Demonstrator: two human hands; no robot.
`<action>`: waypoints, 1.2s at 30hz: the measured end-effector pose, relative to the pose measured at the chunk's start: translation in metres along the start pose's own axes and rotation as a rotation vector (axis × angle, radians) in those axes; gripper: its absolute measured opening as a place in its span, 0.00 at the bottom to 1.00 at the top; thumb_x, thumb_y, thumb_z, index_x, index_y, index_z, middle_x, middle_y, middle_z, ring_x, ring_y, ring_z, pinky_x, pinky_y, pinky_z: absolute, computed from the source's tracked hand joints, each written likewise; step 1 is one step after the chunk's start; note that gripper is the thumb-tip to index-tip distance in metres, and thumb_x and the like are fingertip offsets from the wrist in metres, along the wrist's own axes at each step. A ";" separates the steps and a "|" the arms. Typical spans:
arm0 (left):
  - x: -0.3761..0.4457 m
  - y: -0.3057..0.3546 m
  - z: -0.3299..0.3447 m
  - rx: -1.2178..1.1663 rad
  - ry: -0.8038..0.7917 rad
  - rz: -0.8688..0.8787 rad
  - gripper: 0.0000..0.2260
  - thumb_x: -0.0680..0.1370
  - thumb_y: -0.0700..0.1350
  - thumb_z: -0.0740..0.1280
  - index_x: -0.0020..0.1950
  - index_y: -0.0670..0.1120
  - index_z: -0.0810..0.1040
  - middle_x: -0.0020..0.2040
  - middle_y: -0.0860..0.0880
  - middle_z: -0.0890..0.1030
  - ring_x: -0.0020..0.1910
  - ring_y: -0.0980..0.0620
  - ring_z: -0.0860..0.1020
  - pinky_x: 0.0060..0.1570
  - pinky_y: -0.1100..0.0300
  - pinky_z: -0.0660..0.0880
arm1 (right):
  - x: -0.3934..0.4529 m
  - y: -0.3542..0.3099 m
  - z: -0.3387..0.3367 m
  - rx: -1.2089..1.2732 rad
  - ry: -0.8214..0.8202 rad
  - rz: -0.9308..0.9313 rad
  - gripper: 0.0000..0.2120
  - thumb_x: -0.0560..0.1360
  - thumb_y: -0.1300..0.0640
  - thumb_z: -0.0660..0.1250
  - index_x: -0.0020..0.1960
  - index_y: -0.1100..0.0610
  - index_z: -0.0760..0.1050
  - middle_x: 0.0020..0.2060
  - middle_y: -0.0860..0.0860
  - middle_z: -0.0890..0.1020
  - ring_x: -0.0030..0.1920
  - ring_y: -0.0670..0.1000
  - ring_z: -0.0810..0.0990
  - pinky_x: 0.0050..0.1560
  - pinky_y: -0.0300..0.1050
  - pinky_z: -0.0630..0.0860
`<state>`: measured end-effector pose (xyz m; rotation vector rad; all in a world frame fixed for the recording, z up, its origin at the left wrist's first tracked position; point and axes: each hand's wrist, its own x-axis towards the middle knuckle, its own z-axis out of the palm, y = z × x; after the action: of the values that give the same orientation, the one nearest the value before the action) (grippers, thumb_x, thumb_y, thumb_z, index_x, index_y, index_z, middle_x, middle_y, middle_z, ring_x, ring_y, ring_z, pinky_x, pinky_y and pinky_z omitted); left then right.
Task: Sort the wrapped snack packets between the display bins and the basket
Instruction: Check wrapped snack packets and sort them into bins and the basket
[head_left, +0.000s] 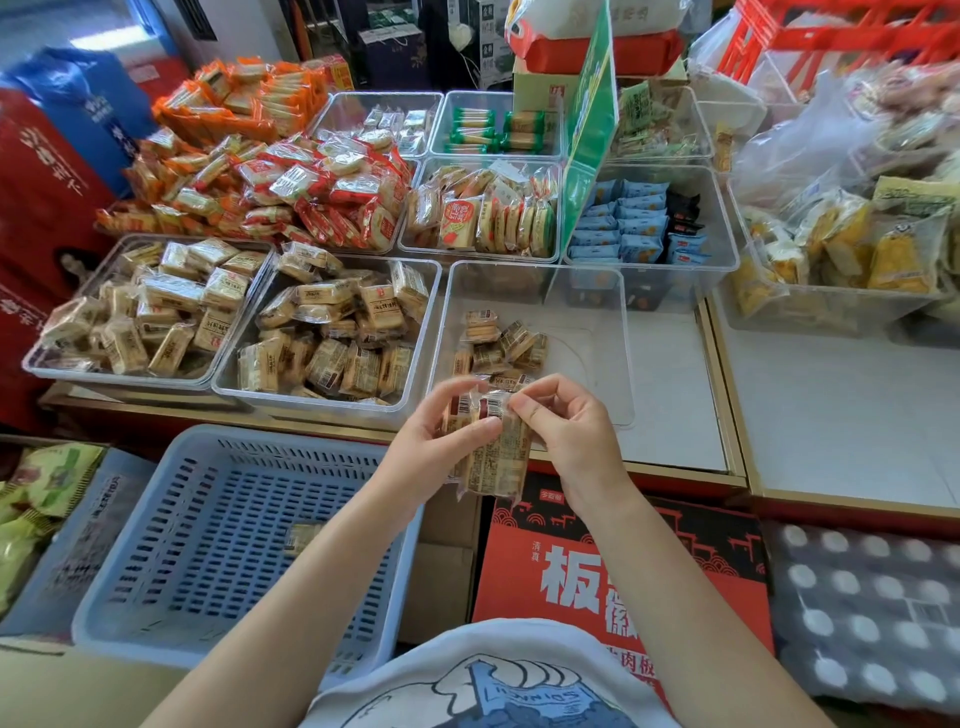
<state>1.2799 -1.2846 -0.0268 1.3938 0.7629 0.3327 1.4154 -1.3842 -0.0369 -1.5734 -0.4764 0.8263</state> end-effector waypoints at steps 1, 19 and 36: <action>0.000 0.000 0.000 -0.012 -0.019 -0.017 0.22 0.72 0.53 0.74 0.65 0.59 0.76 0.59 0.48 0.82 0.53 0.59 0.83 0.44 0.69 0.77 | 0.000 0.001 0.000 0.014 0.001 0.004 0.03 0.79 0.58 0.71 0.46 0.56 0.81 0.42 0.57 0.83 0.47 0.57 0.82 0.51 0.53 0.84; 0.006 0.004 0.004 -0.303 -0.008 -0.172 0.07 0.79 0.41 0.71 0.55 0.47 0.78 0.44 0.49 0.83 0.40 0.54 0.83 0.33 0.61 0.77 | 0.004 0.004 0.004 -0.057 -0.005 -0.024 0.03 0.80 0.55 0.69 0.48 0.53 0.79 0.45 0.53 0.83 0.49 0.54 0.82 0.50 0.48 0.83; 0.009 -0.006 0.005 -0.135 -0.024 -0.157 0.24 0.66 0.49 0.79 0.61 0.49 0.81 0.55 0.41 0.85 0.54 0.43 0.85 0.52 0.46 0.82 | 0.009 -0.001 -0.010 0.068 0.051 0.045 0.04 0.79 0.54 0.72 0.51 0.53 0.81 0.45 0.50 0.85 0.47 0.46 0.84 0.44 0.39 0.82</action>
<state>1.2886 -1.2838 -0.0351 1.2018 0.8101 0.2403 1.4284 -1.3846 -0.0382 -1.5435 -0.3736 0.8264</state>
